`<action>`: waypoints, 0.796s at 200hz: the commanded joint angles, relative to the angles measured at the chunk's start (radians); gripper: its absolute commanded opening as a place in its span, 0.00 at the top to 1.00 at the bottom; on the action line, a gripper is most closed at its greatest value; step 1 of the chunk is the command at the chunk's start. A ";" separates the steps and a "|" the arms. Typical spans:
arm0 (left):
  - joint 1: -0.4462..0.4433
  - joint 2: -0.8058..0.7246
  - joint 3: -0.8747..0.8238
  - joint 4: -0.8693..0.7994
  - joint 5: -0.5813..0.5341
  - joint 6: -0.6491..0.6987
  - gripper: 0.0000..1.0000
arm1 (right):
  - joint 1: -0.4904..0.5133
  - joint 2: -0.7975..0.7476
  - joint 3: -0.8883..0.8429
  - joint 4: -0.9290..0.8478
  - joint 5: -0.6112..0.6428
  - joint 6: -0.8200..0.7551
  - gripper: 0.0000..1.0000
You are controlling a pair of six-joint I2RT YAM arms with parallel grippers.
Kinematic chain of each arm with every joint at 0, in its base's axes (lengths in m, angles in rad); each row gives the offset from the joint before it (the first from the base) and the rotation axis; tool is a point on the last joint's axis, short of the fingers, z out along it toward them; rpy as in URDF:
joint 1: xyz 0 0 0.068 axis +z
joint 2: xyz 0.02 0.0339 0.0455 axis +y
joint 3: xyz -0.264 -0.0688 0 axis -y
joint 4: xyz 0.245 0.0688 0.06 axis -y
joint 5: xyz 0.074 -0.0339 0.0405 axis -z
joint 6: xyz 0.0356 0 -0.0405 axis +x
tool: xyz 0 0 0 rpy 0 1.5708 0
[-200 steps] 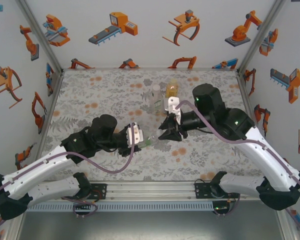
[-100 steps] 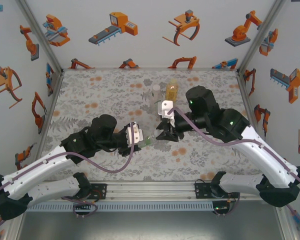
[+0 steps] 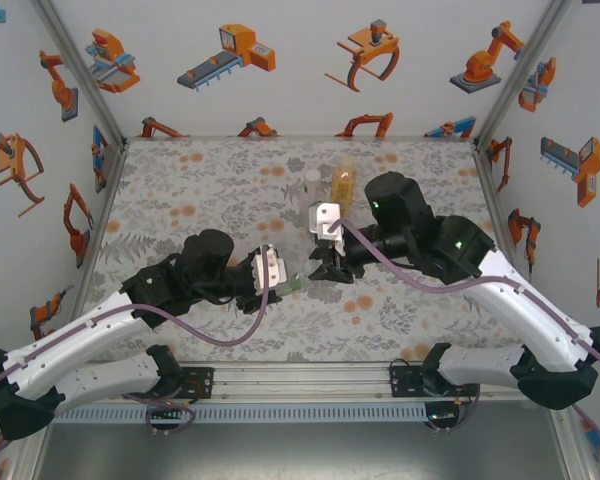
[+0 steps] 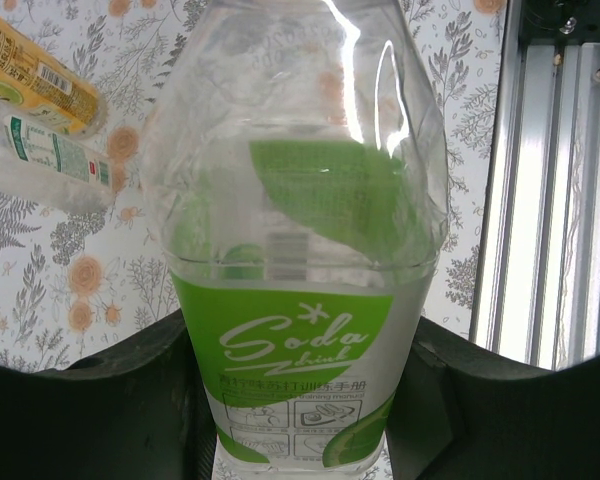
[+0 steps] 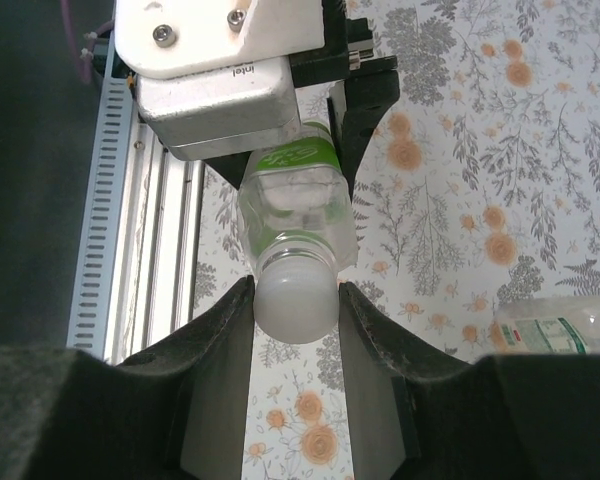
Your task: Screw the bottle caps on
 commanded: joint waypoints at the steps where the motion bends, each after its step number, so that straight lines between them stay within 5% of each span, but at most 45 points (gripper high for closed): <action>1: -0.001 -0.009 0.027 0.037 0.010 -0.005 1.00 | 0.025 0.019 0.042 -0.043 -0.012 -0.036 1.00; 159: 0.013 -0.047 -0.006 0.146 0.097 -0.040 1.00 | 0.069 0.014 -0.010 -0.027 -0.033 -0.056 1.00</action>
